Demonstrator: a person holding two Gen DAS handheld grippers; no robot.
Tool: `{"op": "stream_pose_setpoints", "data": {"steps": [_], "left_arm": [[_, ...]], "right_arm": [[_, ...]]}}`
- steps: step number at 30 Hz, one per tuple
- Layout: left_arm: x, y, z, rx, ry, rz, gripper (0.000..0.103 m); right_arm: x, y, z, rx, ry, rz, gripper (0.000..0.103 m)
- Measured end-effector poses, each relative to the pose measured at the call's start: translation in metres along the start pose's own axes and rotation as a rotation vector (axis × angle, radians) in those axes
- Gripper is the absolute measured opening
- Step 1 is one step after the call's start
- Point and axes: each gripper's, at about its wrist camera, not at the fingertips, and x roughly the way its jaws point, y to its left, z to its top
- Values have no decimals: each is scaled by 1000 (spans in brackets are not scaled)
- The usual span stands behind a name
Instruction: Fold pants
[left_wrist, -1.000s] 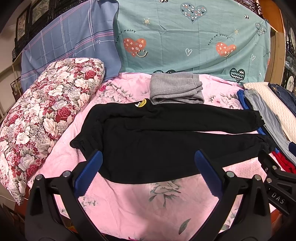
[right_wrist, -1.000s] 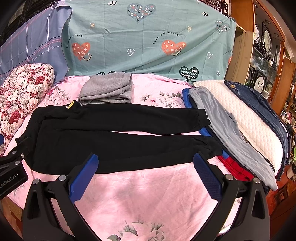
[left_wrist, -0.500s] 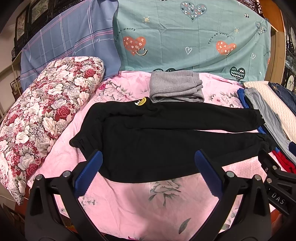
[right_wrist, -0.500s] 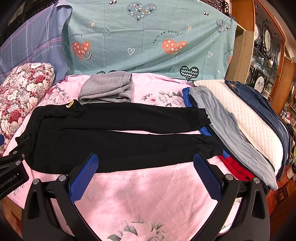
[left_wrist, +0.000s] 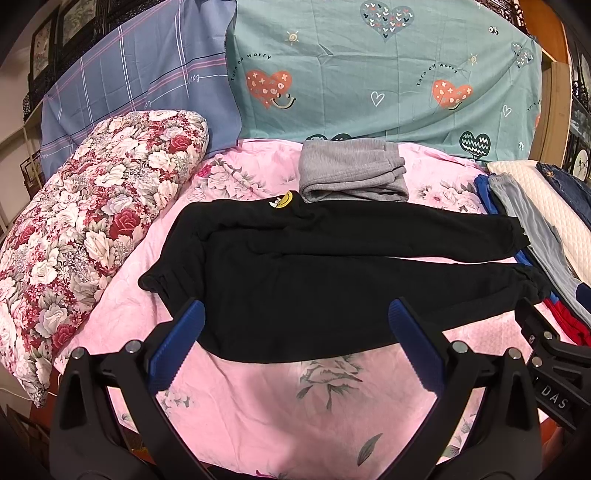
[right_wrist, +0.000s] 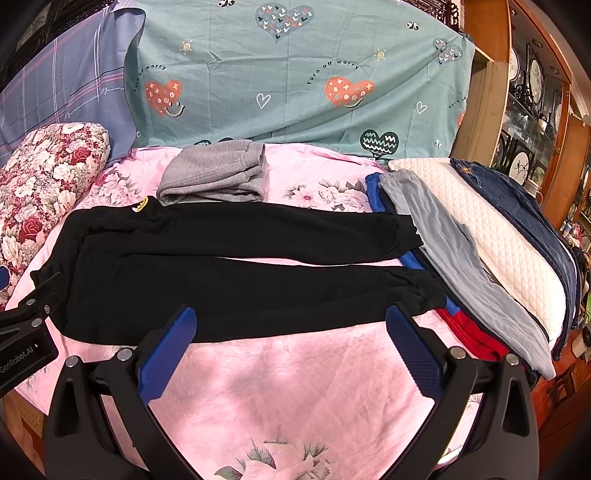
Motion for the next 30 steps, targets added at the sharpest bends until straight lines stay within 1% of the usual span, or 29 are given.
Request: {"op": "stream_pose_setpoints", "data": {"steps": [14, 17, 18, 19, 21, 22, 24, 26, 27, 28, 30], "left_arm": [[1, 1, 0, 1, 4, -2, 101], [5, 1, -2, 5, 17, -8, 101], [9, 1, -3, 7, 36, -25, 101], [18, 1, -6, 7, 76, -67, 101], [42, 1, -13, -16, 191, -146, 101], [61, 2, -23, -38, 277, -170, 101], [90, 9, -43, -71, 384, -178, 101], [106, 22, -52, -102, 435, -164, 101], [112, 40, -54, -142, 448, -143, 101], [115, 54, -52, -176, 442, -126, 101], [115, 96, -44, -278, 410, -64, 101]], "right_arm": [[1, 1, -2, -2, 2, 1, 102], [4, 1, -4, -4, 6, 5, 102], [5, 1, -5, -3, 9, 9, 102], [8, 0, -6, -1, 15, 14, 102], [20, -3, -9, 10, 42, 27, 102], [24, -4, -11, 15, 54, 32, 102], [46, -9, -21, 24, 112, 17, 102], [63, -13, -30, 27, 170, 7, 102], [71, -15, -36, 26, 196, 1, 102], [74, -17, -39, 24, 210, -3, 102], [81, -22, -47, 22, 241, -20, 102]]}}
